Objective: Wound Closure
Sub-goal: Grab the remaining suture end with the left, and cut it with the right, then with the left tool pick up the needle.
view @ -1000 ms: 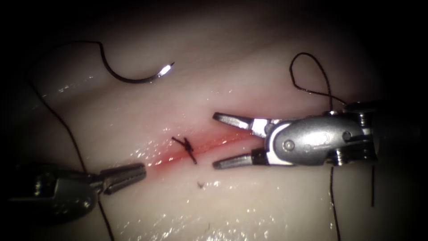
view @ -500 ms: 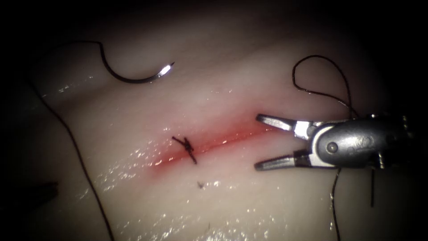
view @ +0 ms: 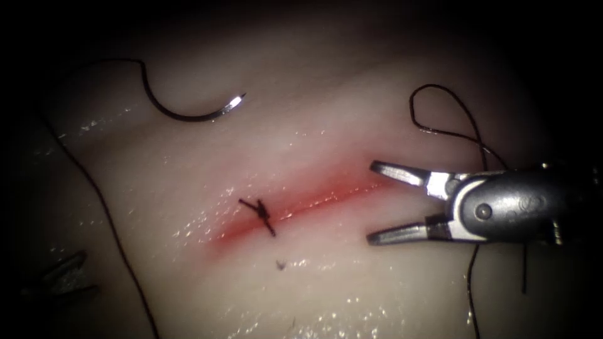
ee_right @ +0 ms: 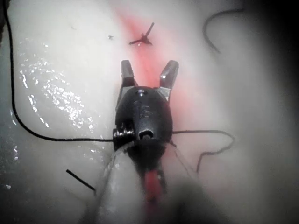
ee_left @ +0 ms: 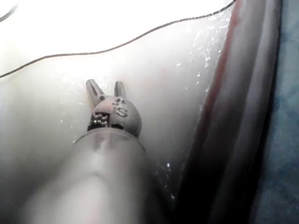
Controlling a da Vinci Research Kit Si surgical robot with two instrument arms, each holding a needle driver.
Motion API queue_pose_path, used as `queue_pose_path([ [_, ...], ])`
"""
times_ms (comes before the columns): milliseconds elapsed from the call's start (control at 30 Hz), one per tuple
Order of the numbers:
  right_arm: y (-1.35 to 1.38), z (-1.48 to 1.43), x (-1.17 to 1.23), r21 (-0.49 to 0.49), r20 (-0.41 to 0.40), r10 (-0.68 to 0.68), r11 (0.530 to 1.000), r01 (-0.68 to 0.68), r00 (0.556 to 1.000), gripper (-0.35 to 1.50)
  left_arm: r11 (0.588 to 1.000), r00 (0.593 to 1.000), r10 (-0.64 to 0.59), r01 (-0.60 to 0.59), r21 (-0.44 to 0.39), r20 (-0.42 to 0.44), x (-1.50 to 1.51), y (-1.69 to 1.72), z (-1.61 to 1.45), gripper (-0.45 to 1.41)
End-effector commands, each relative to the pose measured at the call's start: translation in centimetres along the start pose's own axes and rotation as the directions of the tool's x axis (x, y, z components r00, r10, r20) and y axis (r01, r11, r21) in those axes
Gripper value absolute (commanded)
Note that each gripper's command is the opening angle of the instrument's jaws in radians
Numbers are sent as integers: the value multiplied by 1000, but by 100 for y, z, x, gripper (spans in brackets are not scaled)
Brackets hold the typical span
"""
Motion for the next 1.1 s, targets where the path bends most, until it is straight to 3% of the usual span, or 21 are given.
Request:
queue_pose_path([
  [33,-4,8,0,3,-3,0,1000,0,1000,148,1000,1000,-19,19,-7,5,-2,5,0,26],
  [200,-7,7,1,0,-5,-5,1000,5,1000,148,980,980,-197,197,-36,-3,-10,1,-24,31],
  [300,-8,8,2,-2,-4,-5,1000,5,1000,148,930,934,-358,355,-96,-14,-19,-5,-29,53],
  [367,-8,9,2,-3,-3,1,1000,-1,1000,148,907,913,-407,402,-130,-18,-28,-10,-30,49],
  [467,-9,10,3,-4,-3,7,1000,-7,1000,148,840,849,-529,521,-152,-10,-40,-14,-29,56],
  [633,-11,9,4,-3,0,13,1000,-13,1000,148,825,840,-543,532,-191,-5,-38,-18,-28,53],
  [767,-11,9,4,-1,3,49,999,-49,999,148,845,854,-516,495,-201,-65,5,-28,-28,54],
  [867,-9,7,8,22,49,47,999,-49,998,145,864,861,-493,467,-189,-129,53,-42,-26,58],
  [933,-8,0,15,42,110,45,998,-50,993,133,877,869,-472,448,-174,-147,88,-55,-23,59],
  [1000,-6,-10,21,67,151,54,996,-65,987,108,896,885,-438,416,-156,-158,121,-71,-15,59],
  [1100,2,-28,29,63,184,75,994,-88,980,106,927,914,-373,361,-100,-160,155,-93,2,54],
])
